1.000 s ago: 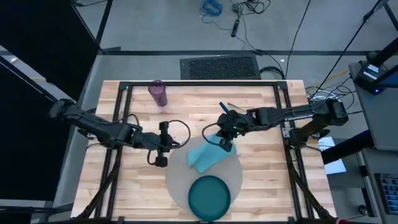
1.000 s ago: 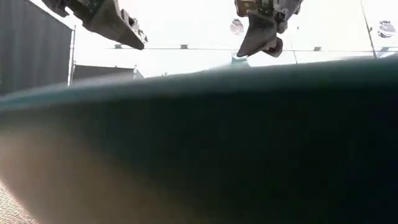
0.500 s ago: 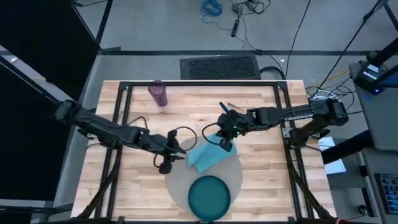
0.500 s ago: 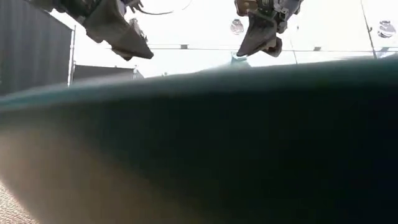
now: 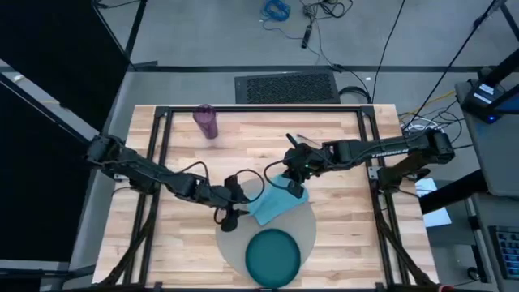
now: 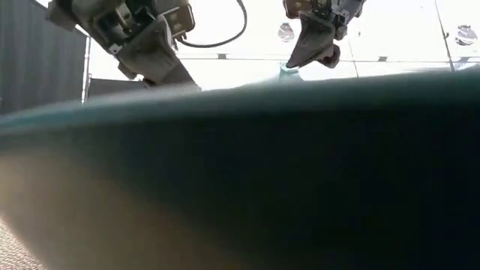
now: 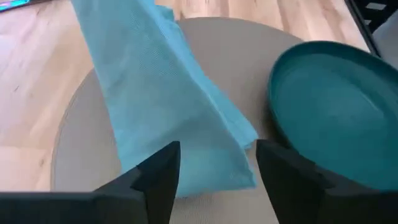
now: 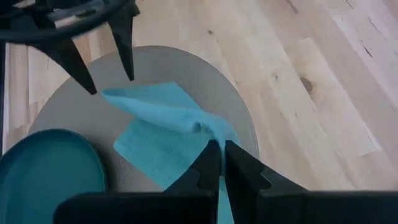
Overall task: Set table place
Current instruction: Fold the blue table napkin
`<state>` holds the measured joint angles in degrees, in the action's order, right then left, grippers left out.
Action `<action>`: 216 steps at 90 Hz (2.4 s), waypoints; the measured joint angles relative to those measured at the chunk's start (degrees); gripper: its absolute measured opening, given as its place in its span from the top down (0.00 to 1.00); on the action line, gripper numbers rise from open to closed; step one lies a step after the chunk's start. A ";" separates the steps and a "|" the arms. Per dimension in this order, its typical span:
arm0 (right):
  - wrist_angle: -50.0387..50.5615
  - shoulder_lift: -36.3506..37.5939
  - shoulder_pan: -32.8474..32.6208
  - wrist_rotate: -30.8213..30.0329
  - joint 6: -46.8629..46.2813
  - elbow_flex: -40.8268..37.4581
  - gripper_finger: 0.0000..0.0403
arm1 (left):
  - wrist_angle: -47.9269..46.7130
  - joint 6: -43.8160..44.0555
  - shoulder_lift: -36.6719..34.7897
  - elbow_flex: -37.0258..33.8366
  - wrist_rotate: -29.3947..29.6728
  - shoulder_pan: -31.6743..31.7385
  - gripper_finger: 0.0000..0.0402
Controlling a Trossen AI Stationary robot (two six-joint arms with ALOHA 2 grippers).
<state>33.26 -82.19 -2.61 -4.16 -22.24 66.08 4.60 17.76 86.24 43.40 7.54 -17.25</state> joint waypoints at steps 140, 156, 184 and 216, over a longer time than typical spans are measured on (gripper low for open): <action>-5.10 0.24 -5.60 -0.59 -3.54 0.00 1.00 | -19.06 -9.25 -16.07 4.26 11.80 -5.85 1.00; -4.36 -0.11 -4.48 -2.99 -2.40 0.00 1.00 | -30.25 -9.10 -17.36 4.52 15.29 -4.83 1.00; -3.73 -4.20 3.82 -1.12 5.85 0.00 1.00 | -32.48 -13.46 -17.31 2.37 15.33 2.41 1.00; -4.76 -7.43 10.86 1.55 12.68 -0.02 1.00 | -24.54 -19.89 -13.25 -2.21 10.00 10.49 1.00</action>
<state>28.50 -89.63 8.25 -2.61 -9.56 66.06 -19.94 -2.13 72.99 41.19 17.54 -6.76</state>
